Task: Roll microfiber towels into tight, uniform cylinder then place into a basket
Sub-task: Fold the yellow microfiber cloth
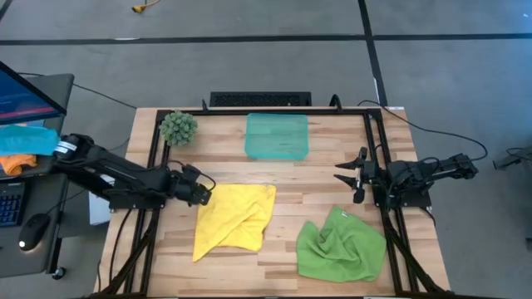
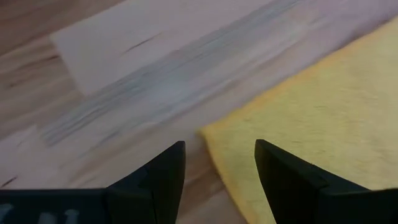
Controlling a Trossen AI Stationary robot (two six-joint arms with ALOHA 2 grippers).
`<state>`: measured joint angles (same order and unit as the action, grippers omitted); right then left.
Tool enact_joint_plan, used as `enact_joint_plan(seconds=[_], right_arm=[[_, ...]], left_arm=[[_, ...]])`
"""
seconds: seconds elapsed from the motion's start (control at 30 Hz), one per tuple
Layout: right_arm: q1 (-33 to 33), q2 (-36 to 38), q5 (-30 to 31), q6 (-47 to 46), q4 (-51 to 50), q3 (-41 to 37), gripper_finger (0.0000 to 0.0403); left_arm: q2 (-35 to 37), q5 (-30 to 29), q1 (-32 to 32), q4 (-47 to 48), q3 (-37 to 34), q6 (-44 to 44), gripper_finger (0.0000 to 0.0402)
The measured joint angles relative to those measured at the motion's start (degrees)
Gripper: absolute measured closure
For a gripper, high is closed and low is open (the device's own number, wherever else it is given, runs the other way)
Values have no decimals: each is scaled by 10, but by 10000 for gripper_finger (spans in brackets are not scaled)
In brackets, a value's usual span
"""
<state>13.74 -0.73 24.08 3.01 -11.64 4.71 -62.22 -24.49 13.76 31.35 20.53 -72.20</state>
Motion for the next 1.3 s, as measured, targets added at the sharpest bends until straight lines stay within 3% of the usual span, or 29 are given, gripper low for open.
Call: enact_joint_plan(seconds=[0.23,0.43,0.67,0.77,1.03,1.3], right_arm=[[0,0,0,0,1,0,221],[0,0,-1,-4,1,0,221],[0,0,-2,-180,1,0,221],[0,0,-2,-213,1,0,221],[0,0,-2,-215,1,0,221],[0,0,-2,-300,0,0,221]], left_arm=[[-63,-14,1,-19,3,-21,216],[-77,-26,0,-37,3,-20,216],[-78,-18,-1,-75,0,13,216],[-78,-12,-1,-88,0,17,218],[-78,-2,-1,-107,0,25,246],[-78,6,0,-118,0,65,292]])
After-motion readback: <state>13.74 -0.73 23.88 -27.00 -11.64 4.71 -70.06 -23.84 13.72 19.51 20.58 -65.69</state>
